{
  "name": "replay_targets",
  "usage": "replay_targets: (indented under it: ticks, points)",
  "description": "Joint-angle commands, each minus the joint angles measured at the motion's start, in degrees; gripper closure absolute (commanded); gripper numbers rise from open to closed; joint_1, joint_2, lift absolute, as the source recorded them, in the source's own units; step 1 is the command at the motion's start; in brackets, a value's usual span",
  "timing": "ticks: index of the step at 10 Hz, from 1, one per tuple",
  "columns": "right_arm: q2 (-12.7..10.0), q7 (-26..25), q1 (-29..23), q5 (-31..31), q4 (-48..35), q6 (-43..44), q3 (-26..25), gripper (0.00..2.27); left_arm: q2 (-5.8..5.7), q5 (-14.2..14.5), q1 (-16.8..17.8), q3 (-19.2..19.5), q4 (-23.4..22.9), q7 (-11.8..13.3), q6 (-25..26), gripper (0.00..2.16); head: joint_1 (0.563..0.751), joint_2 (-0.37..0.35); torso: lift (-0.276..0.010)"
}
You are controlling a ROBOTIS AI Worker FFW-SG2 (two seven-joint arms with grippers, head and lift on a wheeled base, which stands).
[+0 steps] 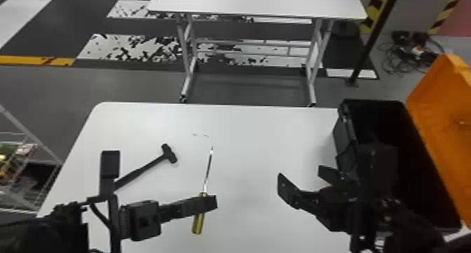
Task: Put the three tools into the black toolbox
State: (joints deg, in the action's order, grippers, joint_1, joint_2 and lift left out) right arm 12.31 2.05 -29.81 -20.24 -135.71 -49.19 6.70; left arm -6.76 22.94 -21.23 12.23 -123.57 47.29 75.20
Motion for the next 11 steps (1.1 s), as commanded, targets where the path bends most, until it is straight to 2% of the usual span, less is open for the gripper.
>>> replay_targets:
  ticks: [1, 7, 9, 11]
  points:
    - [0.0, 0.1, 2.0, -1.5, -0.1, -3.5, -0.1, 0.10, 0.00, 0.0, -1.0, -0.9, -1.9, 0.6, -0.9, 2.14, 0.695, 0.008, -0.051]
    - [-0.7, 0.1, 6.0, -8.8, -5.8, -17.6, -1.4, 0.10, -0.27, -1.7, -2.0, -5.7, -2.8, 1.4, -5.1, 2.14, 0.695, -0.011, -0.051]
    - [-1.4, 0.1, 7.9, -15.5, -6.1, -22.5, -4.3, 0.10, -0.27, -2.0, -2.6, -6.3, -2.8, 1.7, -6.7, 2.14, 0.695, -0.006, -0.051]
    - [-2.4, 0.1, 9.0, -18.4, -5.5, -24.4, -4.7, 0.10, -0.18, -2.1, -2.6, -6.9, -2.9, 1.8, -6.7, 2.14, 0.695, 0.007, -0.051]
